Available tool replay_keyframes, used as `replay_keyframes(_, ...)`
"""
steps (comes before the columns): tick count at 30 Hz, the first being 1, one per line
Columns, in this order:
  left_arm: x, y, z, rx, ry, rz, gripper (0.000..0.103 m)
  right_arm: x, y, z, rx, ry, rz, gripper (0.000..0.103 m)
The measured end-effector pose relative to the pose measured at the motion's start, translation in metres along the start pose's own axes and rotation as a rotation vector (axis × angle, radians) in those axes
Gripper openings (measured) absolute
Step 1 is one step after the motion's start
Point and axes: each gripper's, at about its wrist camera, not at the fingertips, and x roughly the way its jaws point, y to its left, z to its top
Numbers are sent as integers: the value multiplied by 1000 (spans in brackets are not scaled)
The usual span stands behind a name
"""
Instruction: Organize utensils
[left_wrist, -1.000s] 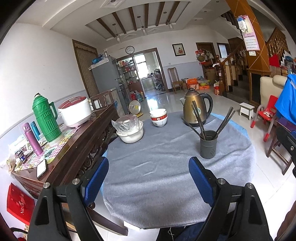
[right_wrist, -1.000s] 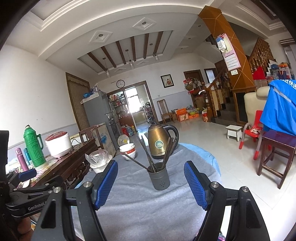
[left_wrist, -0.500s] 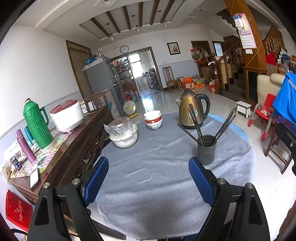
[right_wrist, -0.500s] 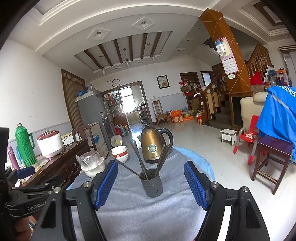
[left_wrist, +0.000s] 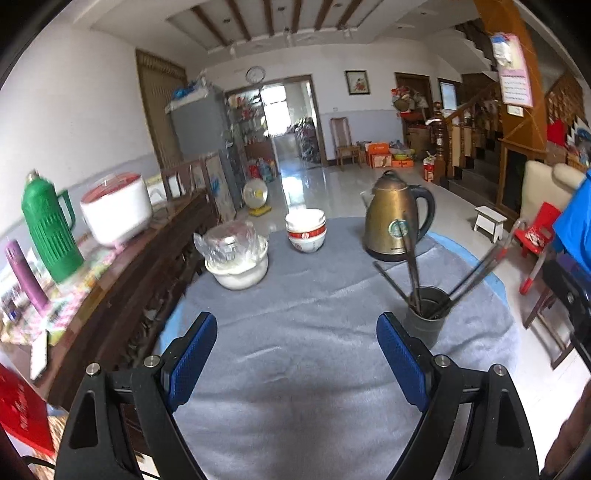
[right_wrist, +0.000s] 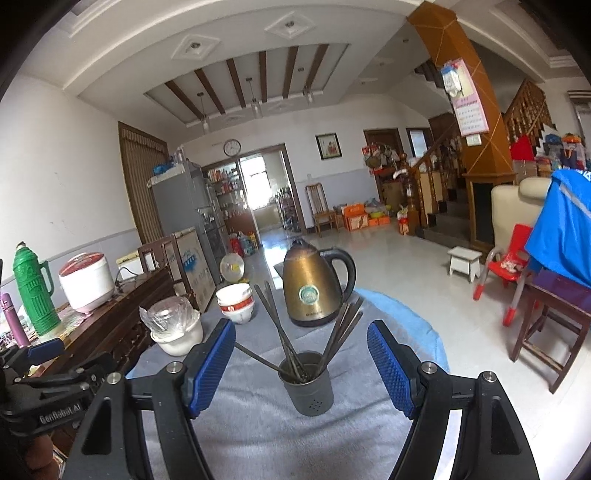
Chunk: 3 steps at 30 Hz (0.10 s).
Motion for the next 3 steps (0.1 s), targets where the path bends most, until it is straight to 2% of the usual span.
replay_keyframes(3,46,14,-7,-37,72,-13,89,26,-12,-17,-15,67,-44,77)
